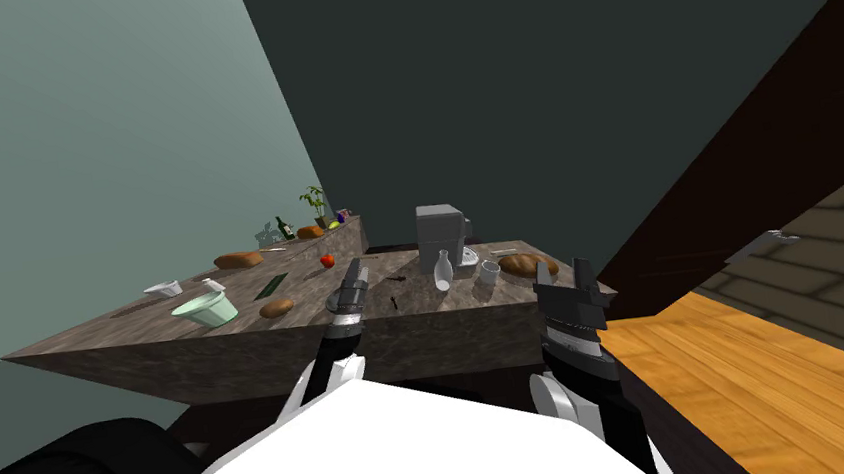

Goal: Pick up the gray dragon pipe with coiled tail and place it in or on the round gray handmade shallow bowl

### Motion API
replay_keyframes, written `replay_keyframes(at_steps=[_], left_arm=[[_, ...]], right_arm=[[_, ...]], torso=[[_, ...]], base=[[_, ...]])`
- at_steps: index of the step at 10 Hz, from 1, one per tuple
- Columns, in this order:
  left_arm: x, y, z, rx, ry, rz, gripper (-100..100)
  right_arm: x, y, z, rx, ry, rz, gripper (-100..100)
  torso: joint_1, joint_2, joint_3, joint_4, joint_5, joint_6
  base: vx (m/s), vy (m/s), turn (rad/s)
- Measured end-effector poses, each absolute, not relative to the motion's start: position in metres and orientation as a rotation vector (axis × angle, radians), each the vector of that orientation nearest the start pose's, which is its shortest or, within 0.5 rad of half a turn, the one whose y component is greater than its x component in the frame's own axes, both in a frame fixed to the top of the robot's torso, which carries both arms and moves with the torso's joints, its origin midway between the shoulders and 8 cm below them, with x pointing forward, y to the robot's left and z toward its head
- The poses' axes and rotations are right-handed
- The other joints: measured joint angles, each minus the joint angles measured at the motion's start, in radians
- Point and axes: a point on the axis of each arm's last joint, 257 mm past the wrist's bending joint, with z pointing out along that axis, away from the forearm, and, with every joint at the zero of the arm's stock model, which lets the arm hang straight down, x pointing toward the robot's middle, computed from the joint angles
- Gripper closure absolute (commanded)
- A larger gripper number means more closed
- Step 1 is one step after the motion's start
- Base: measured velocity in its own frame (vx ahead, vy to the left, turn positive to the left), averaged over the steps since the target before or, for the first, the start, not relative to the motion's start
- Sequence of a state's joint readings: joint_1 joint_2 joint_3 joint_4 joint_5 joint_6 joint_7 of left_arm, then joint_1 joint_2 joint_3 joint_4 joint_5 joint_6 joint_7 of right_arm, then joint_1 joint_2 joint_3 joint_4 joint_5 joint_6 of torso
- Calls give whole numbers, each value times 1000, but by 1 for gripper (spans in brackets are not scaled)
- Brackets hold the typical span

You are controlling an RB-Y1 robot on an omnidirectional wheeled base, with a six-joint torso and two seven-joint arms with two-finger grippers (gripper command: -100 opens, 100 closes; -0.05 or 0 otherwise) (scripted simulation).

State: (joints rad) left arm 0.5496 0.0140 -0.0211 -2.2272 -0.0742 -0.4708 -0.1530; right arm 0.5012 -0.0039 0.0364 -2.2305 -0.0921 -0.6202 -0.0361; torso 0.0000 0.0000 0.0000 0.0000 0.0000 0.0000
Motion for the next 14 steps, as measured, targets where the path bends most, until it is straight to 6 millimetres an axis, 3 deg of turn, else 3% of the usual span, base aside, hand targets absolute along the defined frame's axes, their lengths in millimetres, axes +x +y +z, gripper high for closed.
replay_keyframes(at_steps=[6,11,14], left_arm=[[373,287,-55,-619,944,-1050,-100],[400,325,-92,-674,1068,-969,-100],[417,358,-114,-727,1133,-905,-100]], right_arm=[[332,-279,24,677,494,1439,0],[332,-279,24,677,494,1439,0],[333,-279,24,677,494,1439,0]], torso=[[-6,1,1,0,-1,0],[-6,0,0,0,-1,0],[-6,1,1,0,-1,0]], base=[[-17,-86,-30],[-25,-106,-91],[-21,-84,-60]])
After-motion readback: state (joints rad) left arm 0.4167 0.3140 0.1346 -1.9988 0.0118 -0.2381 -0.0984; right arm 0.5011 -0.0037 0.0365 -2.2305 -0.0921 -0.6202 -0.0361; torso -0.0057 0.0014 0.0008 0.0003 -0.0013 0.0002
